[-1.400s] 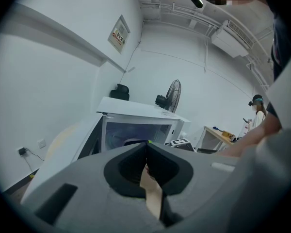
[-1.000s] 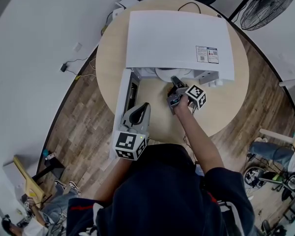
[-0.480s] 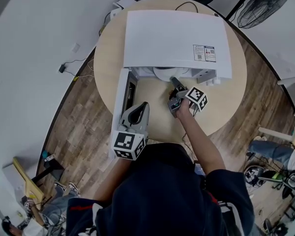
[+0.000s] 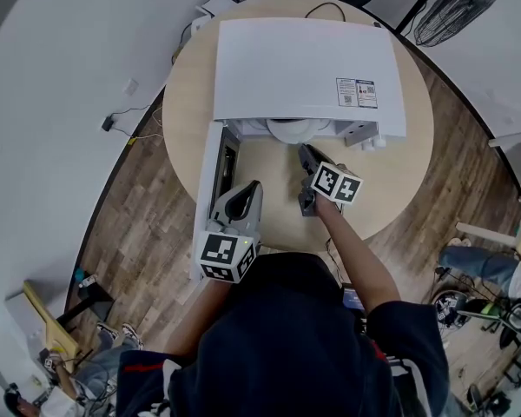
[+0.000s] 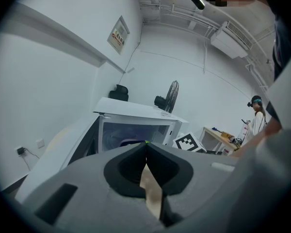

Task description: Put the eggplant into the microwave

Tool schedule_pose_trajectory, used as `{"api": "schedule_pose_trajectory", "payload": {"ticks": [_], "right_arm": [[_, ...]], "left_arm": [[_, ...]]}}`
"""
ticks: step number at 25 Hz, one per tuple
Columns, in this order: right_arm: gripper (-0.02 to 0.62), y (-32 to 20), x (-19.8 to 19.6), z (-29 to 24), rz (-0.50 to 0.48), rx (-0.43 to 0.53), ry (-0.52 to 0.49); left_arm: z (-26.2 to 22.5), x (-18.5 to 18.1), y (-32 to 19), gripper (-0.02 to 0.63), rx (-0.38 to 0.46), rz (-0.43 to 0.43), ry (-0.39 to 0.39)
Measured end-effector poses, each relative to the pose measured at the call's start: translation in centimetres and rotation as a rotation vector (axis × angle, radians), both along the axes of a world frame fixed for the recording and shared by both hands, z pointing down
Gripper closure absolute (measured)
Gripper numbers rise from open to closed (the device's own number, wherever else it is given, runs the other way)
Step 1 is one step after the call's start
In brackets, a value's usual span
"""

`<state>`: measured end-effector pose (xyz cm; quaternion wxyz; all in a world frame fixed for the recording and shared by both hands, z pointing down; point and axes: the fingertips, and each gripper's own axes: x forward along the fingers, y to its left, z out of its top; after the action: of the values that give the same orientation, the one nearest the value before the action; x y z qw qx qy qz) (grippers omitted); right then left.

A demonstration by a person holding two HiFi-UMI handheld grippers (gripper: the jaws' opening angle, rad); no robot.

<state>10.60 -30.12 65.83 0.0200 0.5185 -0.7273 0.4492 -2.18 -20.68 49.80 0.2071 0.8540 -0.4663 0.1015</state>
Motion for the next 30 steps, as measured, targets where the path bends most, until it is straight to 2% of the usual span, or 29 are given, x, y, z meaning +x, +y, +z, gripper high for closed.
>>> {"api": "schedule_pose_trajectory", "payload": {"ticks": [3,8,12,18,30], "right_arm": [[0.543,-0.1,-0.6,-0.3,-0.076,0.050,0.140],[0.571,-0.1,-0.8,0.5,-0.170,0.081,0.342],[0.581,-0.1,-1.0,1.3,-0.230,0.081,0.457],[0.583,-0.6,-1.3,1.4,-0.261,0.086,0.502],[0.583,-2.5,-1.8,1.7,-0.268,0.081,0.509]], "left_arm": [[0.2,0.2,-0.1,0.589,-0.002,-0.001,-0.002],[0.4,0.1,-0.1,0.589,-0.008,-0.006,-0.005],[0.9,0.0,0.0,0.589,-0.019,-0.009,-0.005],[1.1,-0.1,-0.3,0.589,-0.035,-0.015,0.003],[1.4,-0.6,-0.6,0.589,-0.043,-0.028,0.000]]}}
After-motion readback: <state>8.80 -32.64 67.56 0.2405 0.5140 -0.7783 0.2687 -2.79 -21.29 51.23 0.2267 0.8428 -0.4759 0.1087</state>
